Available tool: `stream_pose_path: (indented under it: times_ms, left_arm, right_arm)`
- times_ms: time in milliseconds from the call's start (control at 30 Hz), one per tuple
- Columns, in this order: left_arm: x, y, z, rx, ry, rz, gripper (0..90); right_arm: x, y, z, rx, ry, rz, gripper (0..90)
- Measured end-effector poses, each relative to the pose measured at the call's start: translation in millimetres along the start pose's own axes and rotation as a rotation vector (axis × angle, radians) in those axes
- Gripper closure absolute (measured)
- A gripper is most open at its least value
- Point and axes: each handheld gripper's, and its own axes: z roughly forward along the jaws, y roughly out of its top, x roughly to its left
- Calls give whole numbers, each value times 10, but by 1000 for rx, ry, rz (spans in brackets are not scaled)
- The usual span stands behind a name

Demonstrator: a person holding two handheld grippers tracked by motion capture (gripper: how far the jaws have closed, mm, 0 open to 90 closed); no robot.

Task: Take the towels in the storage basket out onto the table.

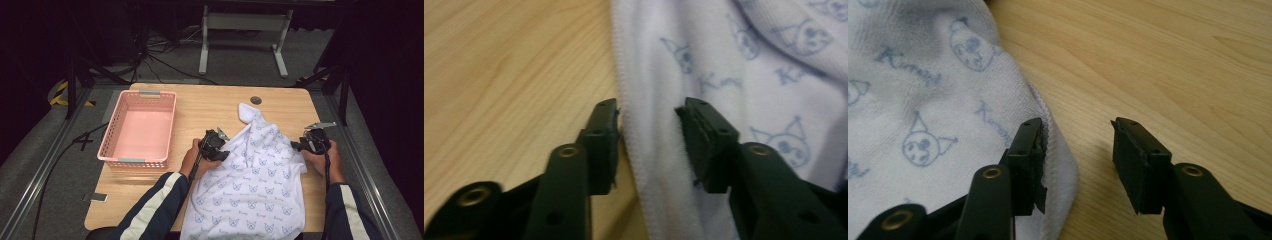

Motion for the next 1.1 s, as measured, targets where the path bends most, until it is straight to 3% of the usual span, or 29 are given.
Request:
stream_pose_path:
  times_ms: [33,67,133,200,267,367,400,467,567,600,633,667,700,733,767,800,833,867,900,967,1033,1100]
  left_arm:
    - [0,0,0,0,0,0,687]
    - [-2,-3,-23,14,-13,12,687]
    - [-38,-49,-58,15,-11,39,798]
    - [-76,-104,-113,22,6,44,845]
    - [-103,-179,-189,26,40,49,851]
    - [-103,-308,-309,30,38,19,853]
    - [-98,-348,-351,35,31,11,853]
    - [-121,-421,-418,42,3,2,869]
    - [-198,-536,-522,80,-20,11,869]
    - [-217,-582,-559,84,-41,0,868]
    - [-241,-621,-596,92,-55,-9,868]
    - [-287,-680,-680,119,-69,2,866]
    - [-287,-680,-680,119,-69,2,856]
    - [-309,-713,-712,125,-88,1,856]
    - [-311,-729,-729,138,-98,25,834]
    - [-333,-744,-738,124,-84,19,793]
    - [-341,-735,-755,122,-66,18,660]
    - [-328,-713,-757,98,-56,13,660]
    - [-323,-680,-752,76,-60,-19,653]
    - [-318,-562,-726,35,-33,-1,525]
    - [-310,-434,-658,7,15,26,502]
    - [-265,-334,-554,-17,17,-3,486]
  right_arm:
    - [0,0,0,0,0,0,560]
    - [2,6,7,8,-5,-7,571]
    - [-2,8,14,7,30,-2,701]
    - [23,21,-8,19,1,-16,846]
    - [24,22,-32,16,-7,-21,853]
    - [-21,13,-169,-27,-45,7,862]
    - [-50,1,-221,-44,-58,16,863]
    - [-87,-43,-310,-49,-39,51,863]
    - [-46,-131,-427,-48,-44,27,873]
    - [0,-198,-500,-70,9,13,874]
    - [0,-198,-500,-70,9,13,874]
    - [118,-277,-560,-66,90,-51,876]
    - [118,-277,-560,-66,90,-51,876]
    - [183,-311,-574,-39,93,-90,876]
    - [237,-342,-583,-28,120,-113,872]
    - [287,-368,-587,-20,136,-123,852]
    - [342,-373,-604,-22,102,-138,796]
    - [342,-373,-604,-22,102,-138,796]
    - [347,-355,-616,-39,106,-137,781]
    - [326,-240,-629,-91,63,-102,669]
    - [305,-189,-627,-108,73,-87,638]
    - [283,-69,-590,-124,52,-64,572]
